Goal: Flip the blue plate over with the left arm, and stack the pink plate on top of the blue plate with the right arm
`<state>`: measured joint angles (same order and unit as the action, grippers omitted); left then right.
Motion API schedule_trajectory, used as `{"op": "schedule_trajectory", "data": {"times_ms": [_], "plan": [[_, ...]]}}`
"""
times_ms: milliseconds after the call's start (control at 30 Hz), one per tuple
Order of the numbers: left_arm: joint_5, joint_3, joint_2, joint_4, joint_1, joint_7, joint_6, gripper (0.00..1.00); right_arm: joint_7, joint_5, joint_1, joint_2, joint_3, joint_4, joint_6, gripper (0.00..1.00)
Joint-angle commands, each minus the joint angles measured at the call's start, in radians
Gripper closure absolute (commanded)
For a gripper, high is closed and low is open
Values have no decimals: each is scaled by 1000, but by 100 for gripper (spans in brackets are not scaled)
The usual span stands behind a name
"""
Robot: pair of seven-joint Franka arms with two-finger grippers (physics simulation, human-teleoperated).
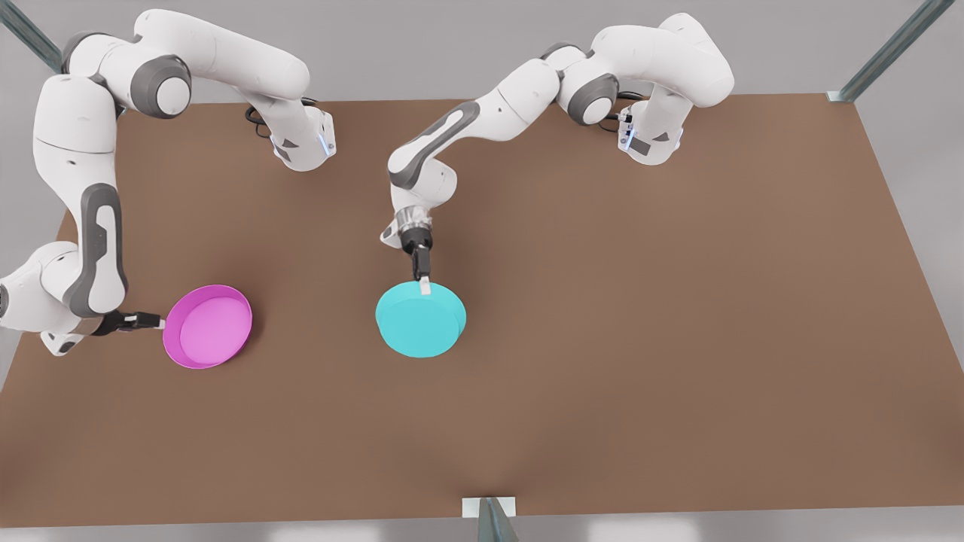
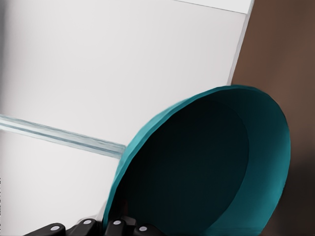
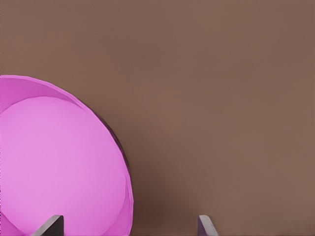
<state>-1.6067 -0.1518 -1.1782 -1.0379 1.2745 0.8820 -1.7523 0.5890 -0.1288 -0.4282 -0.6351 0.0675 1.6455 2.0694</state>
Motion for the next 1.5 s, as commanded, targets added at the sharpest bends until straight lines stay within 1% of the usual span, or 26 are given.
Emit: {"op": "schedule_trajectory", "data": {"times_ms": [0, 33, 133, 200, 267, 400, 433, 467, 500, 600, 633, 700, 767, 800, 933, 1000, 1033, 1100, 1133, 1233, 1267, 1300, 1333, 1367, 1433, 1467], "plan": [[87, 0, 0, -1, 2, -3, -3, 79, 2, 1, 0, 0, 0, 2, -2, 0], [88, 0, 0, -4, 3, -8, 0, 61, 2, 1, 0, -3, -2, 4, -23, 0], [87, 12, 0, -19, 0, -15, -15, 23, 2, -46, 0, -32, -2, -1, -25, 0], [154, 74, 14, -13, -17, -104, -32, 11, -2, -46, 2, -37, -2, 2, -26, 0], [240, 81, 25, -8, -18, -184, -36, 0, -2, -46, 2, -44, -2, 4, -26, 0], [669, 92, 92, 13, -18, -601, 14, 0, -3, -46, 2, -61, -2, 4, -26, 0], [752, 94, 94, 45, -18, -699, 66, 0, -3, -46, 2, -61, -2, 4, -25, 6], [809, 94, 94, 50, -18, -781, 114, 0, -3, -45, 5, -66, -2, 4, -26, 25], [864, 94, 94, 50, -18, -877, 183, 0, -5, -43, 8, -67, -2, 4, -20, 35], [979, 94, 92, 52, -18, -1035, 290, 0, -3, -40, 11, -67, -2, 2, -17, 48], [984, 78, 89, 61, -20, -1032, 265, 0, -3, -38, 13, -67, -2, 2, -18, 48], [975, 46, 75, 75, -43, -821, 19, 5, -3, -38, 13, -67, -3, 0, -18, 50], [944, -5, 60, 75, -37, -674, -118, 2, -3, -38, 13, -69, -3, 0, -18, 51], [944, -6, 66, 75, -37, -652, -115, 2, -3, -38, 13, -74, -5, -1, -18, 51], [1025, 5, 258, 59, -47, -751, 66, 1, -3, -38, 11, -77, -15, -4, -22, 51], [1088, 5, 330, 53, -58, -955, 299, 0, -2, -38, 11, -75, -15, -4, -25, 58], [1180, 1, 368, 53, -139, -1141, 451, 0, 2, -37, 11, -75, -15, -6, -25, 62], [1125, -45, 454, 53, -257, -1218, 810, 1, 6, -37, 9, -75, -15, -6, -25, 64], [1159, -41, 518, 53, -383, -1264, 818, 2, 5, -37, 9, -75, -17, -6, -25, 64], [1343, -45, 680, 52, -745, -1249, 697, 1, 5, -37, 9, -75, -17, -6, -26, 64], [1510, -46, 768, -7, -892, -1230, 614, 1, 5, -37, 9, -75, -17, -6, -26, 64], [1610, -87, 968, -264, -954, -1149, 401, 1, 2, -37, 9, -77, -17, -6, -25, 64], [1607, -95, 1118, -456, -952, -1108, 231, 1, 2, -37, 9, -77, -17, -4, -23, 64], [1601, -112, 1129, -455, -954, -1092, 199, 1, 0, -37, 11, -81, -17, -4, -23, 64], [1613, 95, 1079, -401, -1184, -1057, 192, 0, 0, -37, 9, -84, -17, -4, -18, 64], [1659, 95, 938, -227, -1189, -1019, 289, 0, 0, -38, 11, -87, -17, -4, -17, 64]]}}
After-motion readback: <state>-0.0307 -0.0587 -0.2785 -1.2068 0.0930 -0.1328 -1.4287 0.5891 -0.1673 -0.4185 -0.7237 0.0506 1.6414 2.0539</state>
